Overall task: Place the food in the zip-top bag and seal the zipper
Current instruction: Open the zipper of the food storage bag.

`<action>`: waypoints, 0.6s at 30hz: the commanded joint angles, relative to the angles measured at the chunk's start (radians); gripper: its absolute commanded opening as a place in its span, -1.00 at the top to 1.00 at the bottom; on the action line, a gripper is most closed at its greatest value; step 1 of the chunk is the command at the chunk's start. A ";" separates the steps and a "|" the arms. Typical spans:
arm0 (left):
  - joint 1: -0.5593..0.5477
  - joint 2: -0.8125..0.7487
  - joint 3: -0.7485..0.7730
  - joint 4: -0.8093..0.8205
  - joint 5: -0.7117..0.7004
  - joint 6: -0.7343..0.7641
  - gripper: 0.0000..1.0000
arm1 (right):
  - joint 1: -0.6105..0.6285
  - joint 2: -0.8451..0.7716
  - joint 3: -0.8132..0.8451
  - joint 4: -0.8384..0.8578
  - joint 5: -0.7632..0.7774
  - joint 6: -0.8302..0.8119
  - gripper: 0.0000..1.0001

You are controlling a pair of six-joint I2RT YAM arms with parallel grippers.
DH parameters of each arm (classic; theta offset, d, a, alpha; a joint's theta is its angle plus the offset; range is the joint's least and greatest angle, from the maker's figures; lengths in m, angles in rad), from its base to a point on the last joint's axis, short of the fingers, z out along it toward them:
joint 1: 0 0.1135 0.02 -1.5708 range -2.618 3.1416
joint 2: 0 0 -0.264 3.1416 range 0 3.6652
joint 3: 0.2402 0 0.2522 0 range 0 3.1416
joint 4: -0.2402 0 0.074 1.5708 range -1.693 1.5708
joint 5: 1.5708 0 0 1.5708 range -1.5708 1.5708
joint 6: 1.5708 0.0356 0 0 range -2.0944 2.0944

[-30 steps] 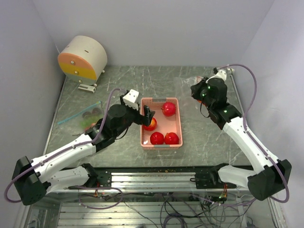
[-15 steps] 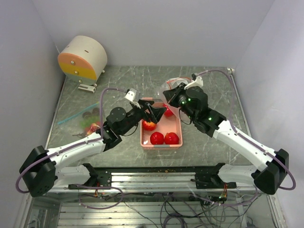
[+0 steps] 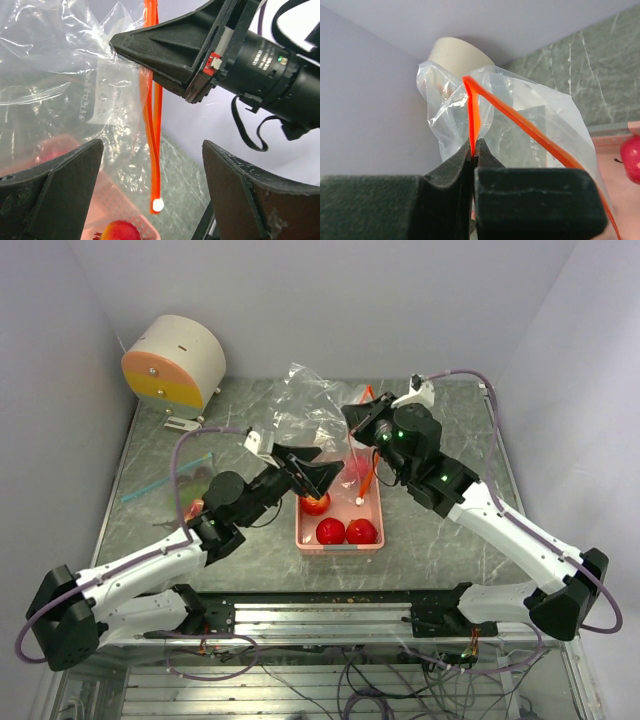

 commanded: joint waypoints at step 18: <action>-0.038 0.057 0.092 -0.156 -0.094 0.043 -0.69 | 0.059 0.052 0.004 0.040 -0.009 0.050 1.00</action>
